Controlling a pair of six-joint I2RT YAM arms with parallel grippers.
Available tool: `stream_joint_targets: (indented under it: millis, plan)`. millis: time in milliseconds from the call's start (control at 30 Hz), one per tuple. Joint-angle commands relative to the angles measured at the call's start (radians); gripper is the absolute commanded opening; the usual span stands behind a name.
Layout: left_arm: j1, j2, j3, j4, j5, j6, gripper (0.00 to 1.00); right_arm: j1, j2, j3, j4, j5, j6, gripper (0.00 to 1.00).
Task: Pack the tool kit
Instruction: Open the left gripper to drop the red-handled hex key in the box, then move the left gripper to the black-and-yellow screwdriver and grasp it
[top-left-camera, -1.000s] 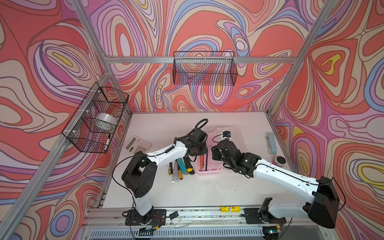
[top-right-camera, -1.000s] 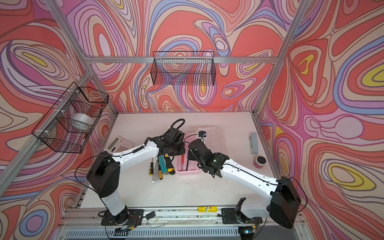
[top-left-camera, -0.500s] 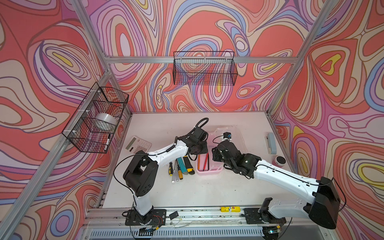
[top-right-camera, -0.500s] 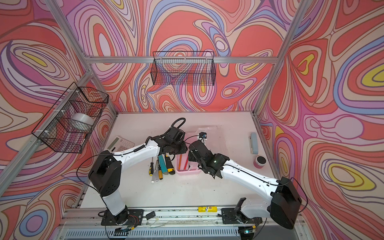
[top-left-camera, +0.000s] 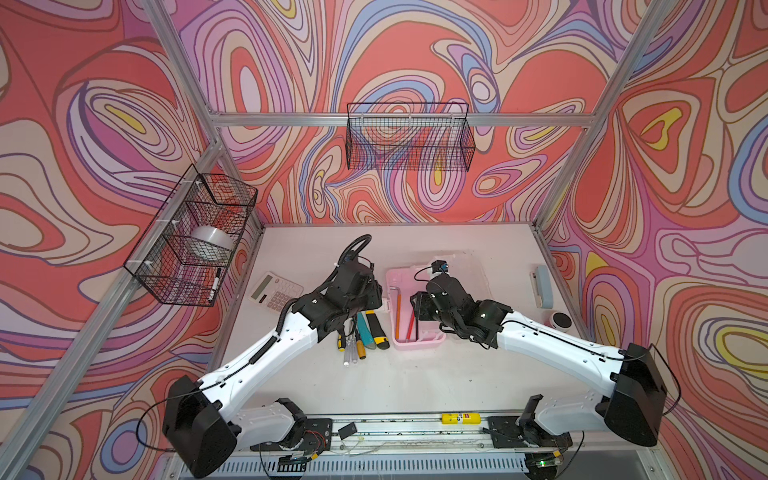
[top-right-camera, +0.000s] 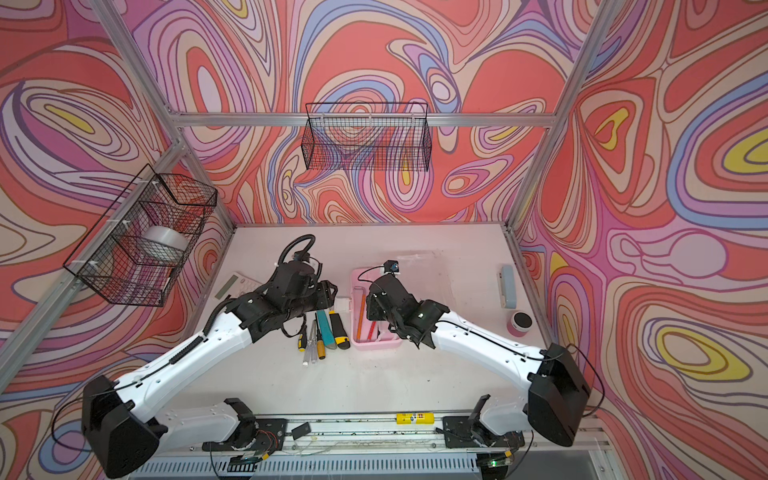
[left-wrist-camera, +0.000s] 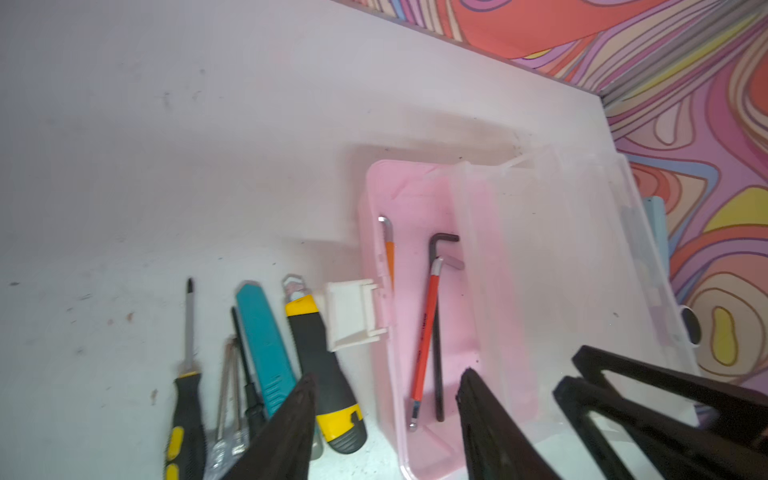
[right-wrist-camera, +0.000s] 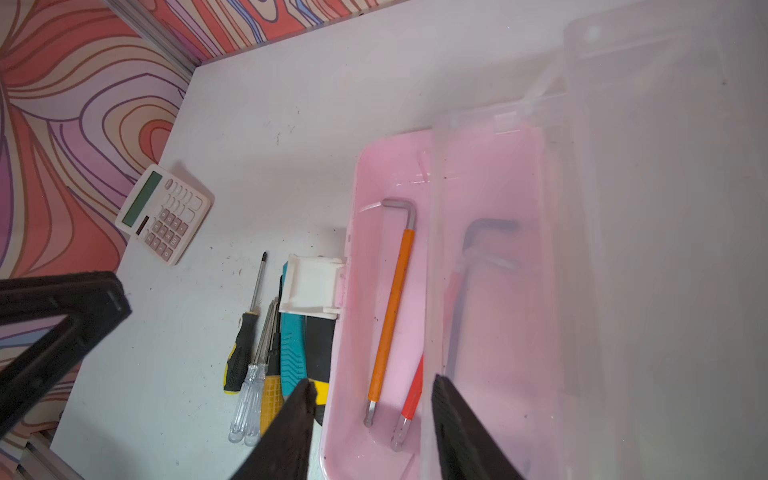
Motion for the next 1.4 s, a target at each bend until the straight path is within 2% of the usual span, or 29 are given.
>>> stream_joint_targets:
  millis: [0, 133, 267, 500, 667, 800, 1000, 1367]
  plan:
    - [0.039, -0.069, -0.077, -0.104, -0.045, -0.015, 0.57, 0.029, 0.041, 0.047, -0.013, -0.027, -0.04, 0.49]
    - [0.086, -0.129, -0.156, -0.132, -0.036, -0.027, 0.57, 0.072, 0.069, 0.065, -0.022, -0.008, -0.048, 0.5]
    - [0.098, -0.127, -0.202, -0.134, -0.026, -0.039, 0.56, 0.099, 0.087, 0.063, -0.017, 0.003, -0.045, 0.5]
    - [0.111, -0.077, -0.275, -0.067, -0.016, -0.047, 0.5, 0.123, 0.103, 0.051, -0.016, 0.001, -0.023, 0.45]
    - [0.145, -0.002, -0.291, -0.015, 0.028, -0.033, 0.47, 0.126, 0.107, 0.037, -0.002, -0.004, -0.001, 0.44]
    - [0.15, 0.052, -0.3, 0.016, 0.036, -0.025, 0.47, 0.128, 0.103, 0.024, 0.006, -0.005, 0.012, 0.44]
    - [0.161, 0.112, -0.317, 0.041, 0.048, -0.031, 0.41, 0.128, 0.079, 0.005, 0.006, 0.004, 0.031, 0.43]
    - [0.187, 0.159, -0.349, 0.071, 0.036, -0.028, 0.39, 0.127, 0.076, -0.007, 0.012, 0.006, 0.035, 0.43]
